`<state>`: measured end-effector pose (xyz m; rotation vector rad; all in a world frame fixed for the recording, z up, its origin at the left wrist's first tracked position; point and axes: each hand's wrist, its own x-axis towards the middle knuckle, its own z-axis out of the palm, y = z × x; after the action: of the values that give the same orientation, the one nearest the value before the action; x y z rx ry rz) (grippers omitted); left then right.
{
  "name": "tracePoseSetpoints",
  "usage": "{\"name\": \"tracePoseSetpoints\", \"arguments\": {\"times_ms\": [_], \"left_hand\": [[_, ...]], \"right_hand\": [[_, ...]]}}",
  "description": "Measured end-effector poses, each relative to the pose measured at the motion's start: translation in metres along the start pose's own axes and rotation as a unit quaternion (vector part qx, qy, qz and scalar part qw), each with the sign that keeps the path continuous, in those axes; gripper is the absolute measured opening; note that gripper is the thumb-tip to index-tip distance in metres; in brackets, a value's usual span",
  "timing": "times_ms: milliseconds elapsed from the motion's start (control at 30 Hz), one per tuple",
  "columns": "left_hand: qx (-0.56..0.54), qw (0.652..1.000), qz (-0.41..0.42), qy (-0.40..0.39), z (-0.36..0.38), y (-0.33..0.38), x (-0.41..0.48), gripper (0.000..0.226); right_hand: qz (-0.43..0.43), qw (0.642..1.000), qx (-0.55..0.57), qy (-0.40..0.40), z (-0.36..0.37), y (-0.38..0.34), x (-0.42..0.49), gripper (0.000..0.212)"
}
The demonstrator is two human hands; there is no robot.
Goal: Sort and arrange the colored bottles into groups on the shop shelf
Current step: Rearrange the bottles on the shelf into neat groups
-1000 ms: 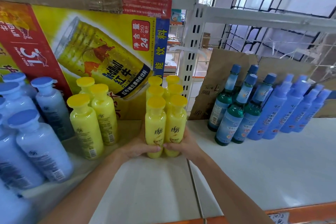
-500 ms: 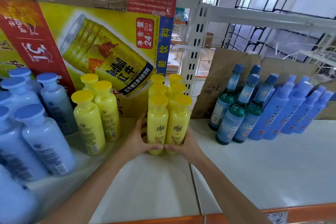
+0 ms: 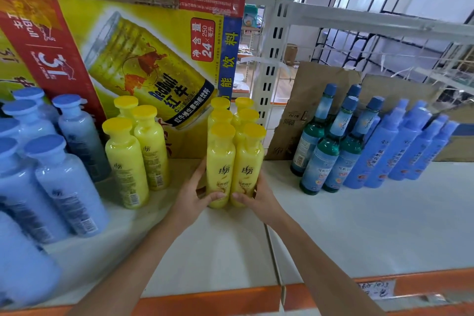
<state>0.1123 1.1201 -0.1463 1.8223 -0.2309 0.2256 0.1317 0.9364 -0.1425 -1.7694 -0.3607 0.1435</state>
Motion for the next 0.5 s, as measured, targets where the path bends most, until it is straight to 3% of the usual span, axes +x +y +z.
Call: {"name": "tracePoseSetpoints", "arguments": {"times_ms": [233, 400, 500], "left_hand": [[-0.006, 0.998, -0.019, -0.064, -0.005, -0.005, 0.0, 0.089], [0.057, 0.996, 0.02, 0.07, 0.002, 0.005, -0.004, 0.083], [0.056, 0.994, 0.017, 0.088, 0.007, 0.007, -0.004, 0.07]], "right_hand": [[-0.001, 1.0, 0.0, -0.005, 0.0, 0.0, 0.001, 0.08], [0.011, 1.0, 0.0, -0.004, 0.0, 0.002, 0.001, 0.086], [0.011, 1.0, 0.01, -0.014, 0.0, 0.001, 0.001, 0.088]]}}
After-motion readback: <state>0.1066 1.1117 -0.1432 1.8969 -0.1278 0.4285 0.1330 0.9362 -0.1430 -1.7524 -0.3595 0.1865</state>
